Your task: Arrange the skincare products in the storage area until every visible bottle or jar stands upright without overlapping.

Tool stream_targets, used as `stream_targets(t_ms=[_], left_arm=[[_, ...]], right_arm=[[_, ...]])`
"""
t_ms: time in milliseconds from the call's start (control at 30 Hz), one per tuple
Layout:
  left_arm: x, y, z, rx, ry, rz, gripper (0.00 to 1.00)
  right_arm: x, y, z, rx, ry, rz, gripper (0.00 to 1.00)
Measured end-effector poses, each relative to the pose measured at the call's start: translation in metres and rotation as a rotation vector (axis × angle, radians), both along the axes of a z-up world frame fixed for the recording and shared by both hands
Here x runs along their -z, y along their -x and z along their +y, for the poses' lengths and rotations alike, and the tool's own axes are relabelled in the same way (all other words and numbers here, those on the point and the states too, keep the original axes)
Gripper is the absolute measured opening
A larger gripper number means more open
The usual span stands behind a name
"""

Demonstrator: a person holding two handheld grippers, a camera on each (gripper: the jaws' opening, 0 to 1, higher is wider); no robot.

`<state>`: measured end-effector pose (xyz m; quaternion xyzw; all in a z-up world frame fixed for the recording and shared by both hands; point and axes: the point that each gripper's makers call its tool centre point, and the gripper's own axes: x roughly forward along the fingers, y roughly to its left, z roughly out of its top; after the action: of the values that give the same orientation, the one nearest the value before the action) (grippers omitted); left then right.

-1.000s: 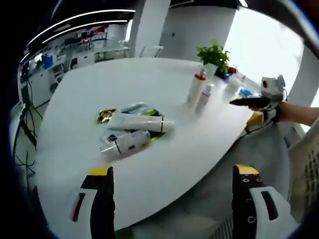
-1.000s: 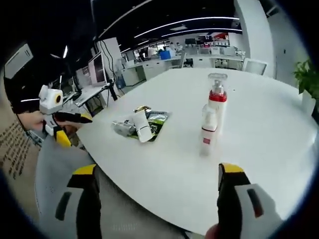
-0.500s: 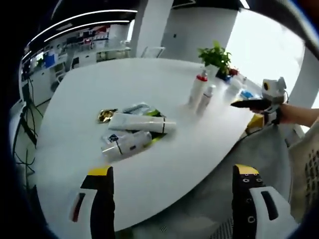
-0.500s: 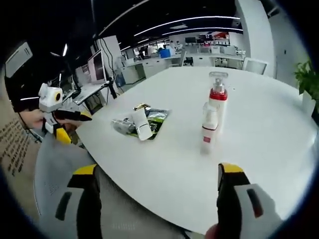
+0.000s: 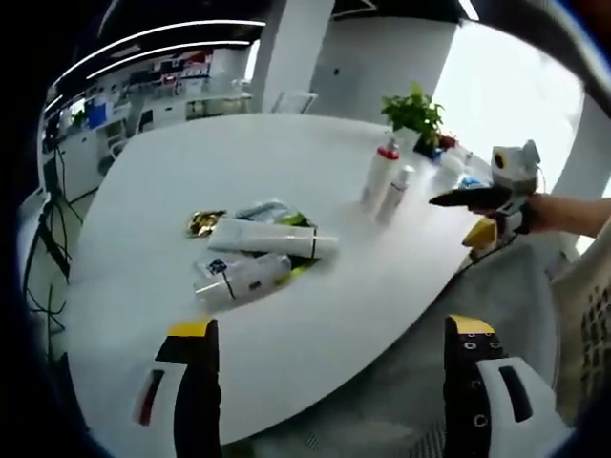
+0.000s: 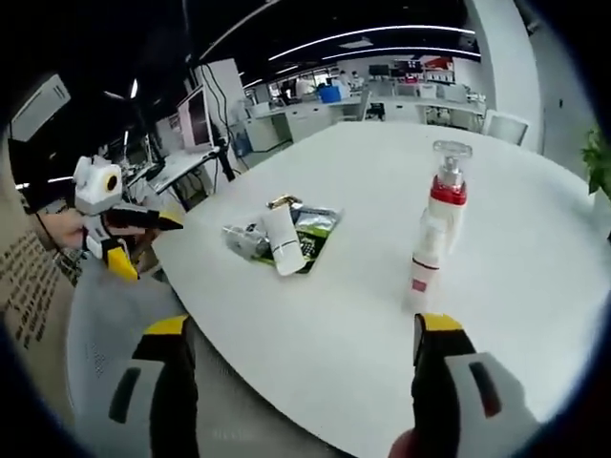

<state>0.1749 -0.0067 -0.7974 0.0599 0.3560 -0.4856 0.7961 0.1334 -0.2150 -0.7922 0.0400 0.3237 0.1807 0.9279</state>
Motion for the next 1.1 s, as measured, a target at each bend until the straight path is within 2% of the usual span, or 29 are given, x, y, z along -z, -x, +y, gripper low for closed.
stream_targets(t_ms=[133, 233, 533, 900, 1100], left_arm=[[-0.001, -0.001, -0.001, -0.006, 0.013, -0.001, 0.96], [-0.002, -0.003, 0.0, -0.02, 0.026, 0.002, 0.96], [-0.005, -0.006, 0.0, -0.034, 0.068, 0.014, 0.96], [-0.003, -0.007, 0.001, -0.012, 0.066, 0.003, 0.96], [-0.003, -0.009, 0.003, -0.016, 0.083, 0.008, 0.95]], right_arm=[[0.001, -0.017, 0.01, -0.036, 0.004, 0.009, 0.93], [0.005, -0.028, 0.019, -0.094, 0.026, 0.038, 0.91], [0.008, -0.067, 0.043, -0.195, 0.047, 0.057, 0.9], [0.025, -0.122, 0.075, -0.257, 0.093, 0.107, 0.84], [0.033, -0.142, 0.087, -0.257, 0.121, 0.118, 0.77]])
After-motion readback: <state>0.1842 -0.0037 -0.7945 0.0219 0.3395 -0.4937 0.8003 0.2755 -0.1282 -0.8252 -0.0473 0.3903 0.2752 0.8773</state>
